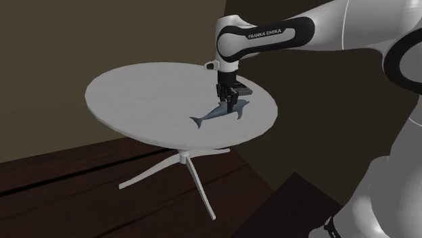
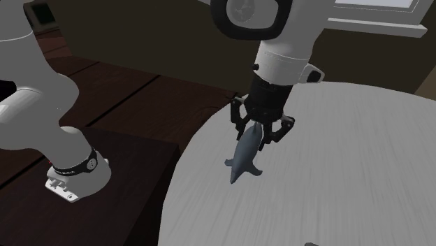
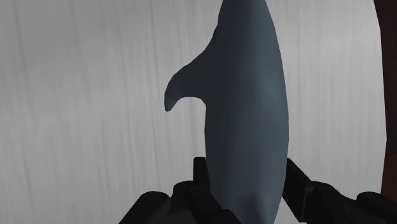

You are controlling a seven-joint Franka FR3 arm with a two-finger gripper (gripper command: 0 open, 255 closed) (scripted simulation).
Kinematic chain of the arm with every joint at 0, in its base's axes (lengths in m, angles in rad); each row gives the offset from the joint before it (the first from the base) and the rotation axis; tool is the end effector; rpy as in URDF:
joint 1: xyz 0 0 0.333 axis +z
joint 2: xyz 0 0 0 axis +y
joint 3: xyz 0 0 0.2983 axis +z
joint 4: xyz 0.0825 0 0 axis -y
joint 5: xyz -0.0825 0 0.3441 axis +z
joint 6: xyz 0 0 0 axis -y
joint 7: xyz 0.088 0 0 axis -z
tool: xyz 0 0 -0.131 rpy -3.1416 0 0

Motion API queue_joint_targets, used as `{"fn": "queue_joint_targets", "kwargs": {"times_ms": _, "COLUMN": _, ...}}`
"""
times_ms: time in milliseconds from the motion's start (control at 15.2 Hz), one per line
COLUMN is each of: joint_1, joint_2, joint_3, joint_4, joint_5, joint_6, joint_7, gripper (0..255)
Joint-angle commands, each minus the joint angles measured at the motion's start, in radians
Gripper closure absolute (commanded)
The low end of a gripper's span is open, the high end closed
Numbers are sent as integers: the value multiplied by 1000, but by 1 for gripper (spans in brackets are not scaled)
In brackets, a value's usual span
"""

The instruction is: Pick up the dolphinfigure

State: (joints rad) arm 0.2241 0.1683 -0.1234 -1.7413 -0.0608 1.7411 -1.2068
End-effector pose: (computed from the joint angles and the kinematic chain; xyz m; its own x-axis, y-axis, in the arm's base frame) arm 0.5456 0.0512 0.4338 0.2350 0.9630 -0.1322 0.9593 -0.2517 -0.1283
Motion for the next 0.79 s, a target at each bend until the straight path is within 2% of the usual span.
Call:
{"fn": "queue_joint_targets", "kwargs": {"times_ms": 0, "joint_1": 0, "joint_2": 0, "joint_3": 0, "joint_4": -1, "joint_5": 0, "joint_6": 0, "joint_7": 0, "gripper": 255}}
{"fn": "queue_joint_targets", "kwargs": {"times_ms": 264, "joint_1": 0, "joint_2": 1, "joint_3": 0, "joint_4": -1, "joint_5": 0, "joint_6": 1, "joint_7": 0, "gripper": 255}}
{"fn": "queue_joint_targets", "kwargs": {"times_ms": 726, "joint_1": 0, "joint_2": -9, "joint_3": 0, "joint_4": 80, "joint_5": 0, "joint_6": -90, "joint_7": -5, "gripper": 255}}
